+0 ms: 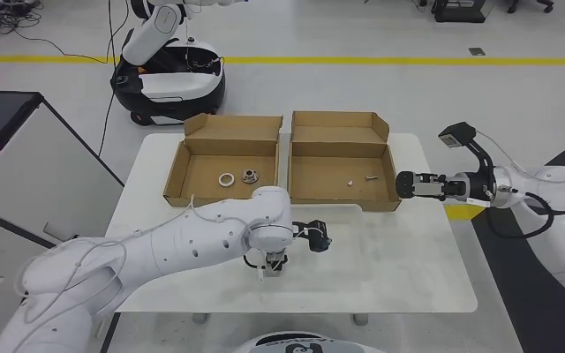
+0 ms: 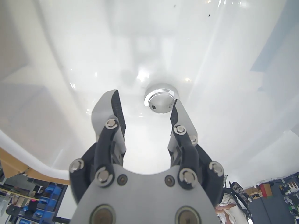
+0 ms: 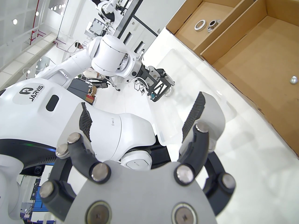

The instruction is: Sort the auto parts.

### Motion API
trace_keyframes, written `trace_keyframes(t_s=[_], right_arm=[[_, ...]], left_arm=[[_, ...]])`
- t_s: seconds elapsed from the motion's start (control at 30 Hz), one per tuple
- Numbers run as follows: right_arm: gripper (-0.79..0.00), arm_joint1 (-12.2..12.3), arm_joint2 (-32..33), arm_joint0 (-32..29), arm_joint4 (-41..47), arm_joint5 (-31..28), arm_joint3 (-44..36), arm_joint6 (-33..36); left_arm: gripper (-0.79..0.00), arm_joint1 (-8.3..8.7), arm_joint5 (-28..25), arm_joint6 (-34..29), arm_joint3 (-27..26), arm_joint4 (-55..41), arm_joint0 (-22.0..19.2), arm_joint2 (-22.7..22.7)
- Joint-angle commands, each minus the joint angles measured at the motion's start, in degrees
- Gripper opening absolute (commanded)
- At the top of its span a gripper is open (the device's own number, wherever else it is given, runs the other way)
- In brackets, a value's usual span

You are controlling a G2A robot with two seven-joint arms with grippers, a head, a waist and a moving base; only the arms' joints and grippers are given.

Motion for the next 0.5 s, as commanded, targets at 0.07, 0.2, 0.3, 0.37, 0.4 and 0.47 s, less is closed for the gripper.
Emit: trace_keyframes(t_s=[0.07, 0.2, 0.3, 0.37, 0.4, 0.47], right_arm=[[0.000, 0.0, 0.0, 0.0, 0.0, 0.0, 0.0, 0.0], [0.000, 0.0, 0.0, 0.0, 0.0, 0.0, 0.0, 0.0], [0.000, 0.0, 0.0, 0.0, 0.0, 0.0, 0.0, 0.0], [0.000, 0.0, 0.0, 0.0, 0.0, 0.0, 0.0, 0.0], [0.000, 0.0, 0.0, 0.0, 0.0, 0.0, 0.0, 0.0], [0.000, 0.0, 0.0, 0.0, 0.0, 0.0, 0.0, 0.0]], left_arm=[[-0.314, -0.26, 0.0, 0.0, 0.5, 0.6, 0.6, 0.0], [-0.336, -0.47, 0.0, 0.0, 0.9, 0.8, 0.9, 0.0], [-0.339, -0.54, 0.0, 0.0, 1.2, 0.9, 1.0, 0.0], [-0.342, -0.56, 0.0, 0.0, 1.3, 1.1, 1.2, 0.0], [-0.342, -0.56, 0.0, 0.0, 1.4, 1.1, 1.2, 0.0], [-0.342, -0.55, 0.0, 0.0, 1.5, 1.1, 1.2, 0.0]])
